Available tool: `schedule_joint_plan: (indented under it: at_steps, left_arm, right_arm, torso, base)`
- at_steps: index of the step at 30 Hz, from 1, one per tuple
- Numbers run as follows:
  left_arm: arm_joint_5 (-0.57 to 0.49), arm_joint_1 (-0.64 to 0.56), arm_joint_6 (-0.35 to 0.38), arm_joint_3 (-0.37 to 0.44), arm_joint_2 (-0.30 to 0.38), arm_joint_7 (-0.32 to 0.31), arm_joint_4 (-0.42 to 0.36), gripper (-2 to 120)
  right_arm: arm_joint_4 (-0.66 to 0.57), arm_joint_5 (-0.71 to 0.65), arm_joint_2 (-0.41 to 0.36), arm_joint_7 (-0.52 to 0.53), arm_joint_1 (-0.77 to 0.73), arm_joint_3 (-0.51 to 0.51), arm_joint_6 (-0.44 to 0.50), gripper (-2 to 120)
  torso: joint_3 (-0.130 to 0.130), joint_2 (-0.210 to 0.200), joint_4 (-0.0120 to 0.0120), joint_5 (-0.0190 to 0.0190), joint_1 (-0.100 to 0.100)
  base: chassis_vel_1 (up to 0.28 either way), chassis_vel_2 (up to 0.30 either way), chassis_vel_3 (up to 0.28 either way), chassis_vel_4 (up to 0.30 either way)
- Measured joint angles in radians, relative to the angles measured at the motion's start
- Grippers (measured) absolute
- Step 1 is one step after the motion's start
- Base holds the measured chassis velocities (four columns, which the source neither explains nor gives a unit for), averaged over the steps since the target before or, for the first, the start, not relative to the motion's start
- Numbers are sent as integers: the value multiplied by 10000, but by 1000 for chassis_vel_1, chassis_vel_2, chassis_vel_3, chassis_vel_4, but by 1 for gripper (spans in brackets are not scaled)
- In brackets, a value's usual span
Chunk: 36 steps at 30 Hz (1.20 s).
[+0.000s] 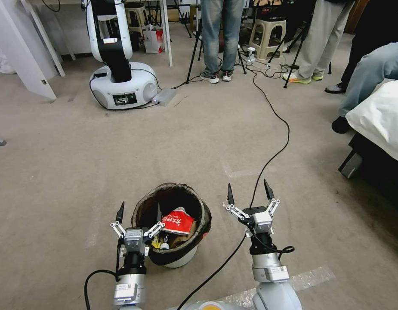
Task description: Pick up the trash bin, then pick up the garbage from the floor and place it into the trash bin.
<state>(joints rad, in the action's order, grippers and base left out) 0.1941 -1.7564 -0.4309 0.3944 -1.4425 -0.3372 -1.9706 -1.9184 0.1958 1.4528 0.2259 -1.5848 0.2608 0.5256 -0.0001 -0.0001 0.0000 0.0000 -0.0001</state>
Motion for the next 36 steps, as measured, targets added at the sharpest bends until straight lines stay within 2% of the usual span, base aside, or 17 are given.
schedule_joint_plan:
  at_steps: [36]
  left_arm:
    - [-83,27,126,9,6,-27,-26,100]
  right_arm:
    - [15,-6,-17,-21,20,11,23,100]
  torso:
    - [1,1,0,0,1]
  base:
    - [0,0,0,0]
